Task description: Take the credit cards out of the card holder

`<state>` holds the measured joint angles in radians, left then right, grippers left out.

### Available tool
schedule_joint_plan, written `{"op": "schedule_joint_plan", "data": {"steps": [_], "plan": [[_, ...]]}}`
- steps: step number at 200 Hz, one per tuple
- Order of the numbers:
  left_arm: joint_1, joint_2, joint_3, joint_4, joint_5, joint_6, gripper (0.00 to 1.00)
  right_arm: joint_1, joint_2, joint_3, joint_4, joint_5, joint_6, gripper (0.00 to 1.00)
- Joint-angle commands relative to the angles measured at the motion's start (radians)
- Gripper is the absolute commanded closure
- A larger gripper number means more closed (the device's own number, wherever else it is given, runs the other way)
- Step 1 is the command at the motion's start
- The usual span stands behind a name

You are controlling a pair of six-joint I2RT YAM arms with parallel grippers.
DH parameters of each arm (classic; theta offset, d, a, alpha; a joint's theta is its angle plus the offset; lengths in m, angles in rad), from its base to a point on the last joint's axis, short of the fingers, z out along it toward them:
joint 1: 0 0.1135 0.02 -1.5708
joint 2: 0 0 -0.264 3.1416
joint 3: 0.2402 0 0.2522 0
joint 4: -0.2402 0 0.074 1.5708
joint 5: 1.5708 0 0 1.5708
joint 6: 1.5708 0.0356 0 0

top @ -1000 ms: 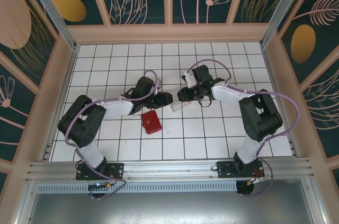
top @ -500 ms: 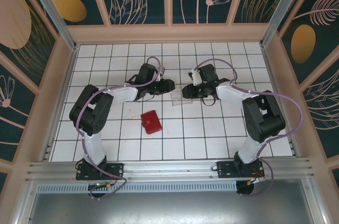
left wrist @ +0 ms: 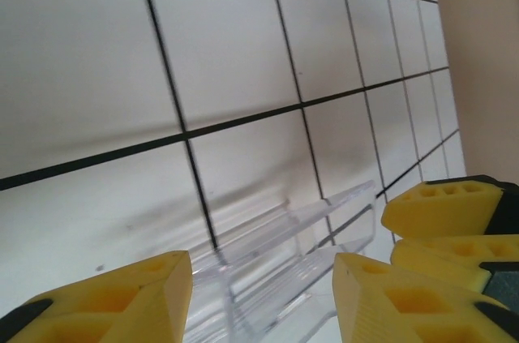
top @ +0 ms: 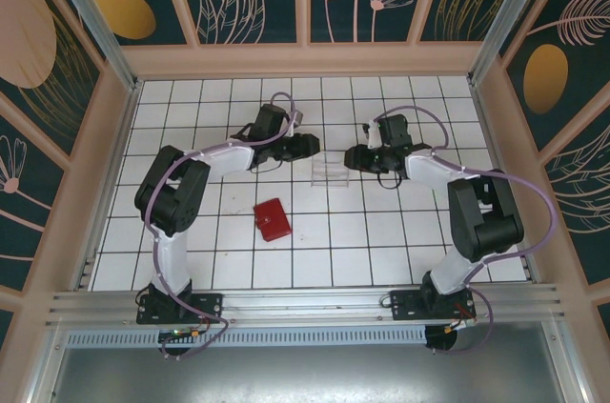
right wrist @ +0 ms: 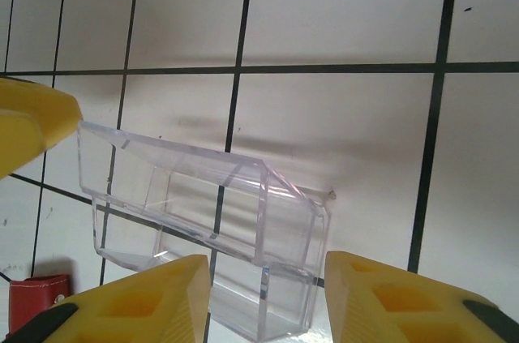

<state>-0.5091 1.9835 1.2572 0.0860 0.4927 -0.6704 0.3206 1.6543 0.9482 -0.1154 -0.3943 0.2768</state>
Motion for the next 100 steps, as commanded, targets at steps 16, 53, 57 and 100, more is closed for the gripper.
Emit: {"op": "schedule_joint_plan", "data": {"steps": [16,53,57,100], "plan": [[0.080,-0.182,-0.081,-0.144,-0.127,0.100,0.48,0.018,0.020,0.031,0.002,0.023,0.016,0.57],[0.093,-0.334,-0.152,-0.303,-0.280,0.138,0.47,0.105,-0.067,0.115,-0.162,0.182,-0.050,0.56],[0.093,-0.344,-0.161,-0.317,-0.291,0.138,0.47,0.115,-0.070,0.119,-0.170,0.182,-0.059,0.56],[0.098,-0.452,-0.276,-0.404,-0.322,0.095,0.52,0.301,-0.059,0.148,-0.217,0.131,-0.262,0.51]]}}
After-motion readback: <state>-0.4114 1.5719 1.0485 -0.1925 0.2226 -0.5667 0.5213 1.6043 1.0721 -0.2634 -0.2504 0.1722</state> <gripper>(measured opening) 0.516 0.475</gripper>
